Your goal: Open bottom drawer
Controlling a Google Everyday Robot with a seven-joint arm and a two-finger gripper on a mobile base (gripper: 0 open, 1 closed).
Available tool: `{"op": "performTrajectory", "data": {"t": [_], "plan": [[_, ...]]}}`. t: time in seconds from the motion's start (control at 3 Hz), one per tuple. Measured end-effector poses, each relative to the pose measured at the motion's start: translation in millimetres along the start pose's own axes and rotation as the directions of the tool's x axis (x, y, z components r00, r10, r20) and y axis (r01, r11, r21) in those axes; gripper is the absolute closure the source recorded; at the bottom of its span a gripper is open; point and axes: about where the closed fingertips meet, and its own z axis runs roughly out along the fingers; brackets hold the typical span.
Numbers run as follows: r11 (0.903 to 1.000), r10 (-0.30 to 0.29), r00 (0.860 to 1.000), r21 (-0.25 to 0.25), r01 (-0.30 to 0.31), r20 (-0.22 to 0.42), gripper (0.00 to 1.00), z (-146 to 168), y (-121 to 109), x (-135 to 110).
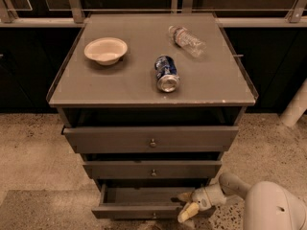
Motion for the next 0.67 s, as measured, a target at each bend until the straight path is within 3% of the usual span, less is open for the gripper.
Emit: {"op": "performTrajectory", "data": {"t": [0.33, 0.67], "plan": [[0.9996, 0.009, 1.0, 0.028, -0.009, -0.017, 0.0, 1, -15, 5], [0.9945, 0.064, 0.997, 0.085, -0.061, -0.034, 0.0, -9, -33, 25]]}}
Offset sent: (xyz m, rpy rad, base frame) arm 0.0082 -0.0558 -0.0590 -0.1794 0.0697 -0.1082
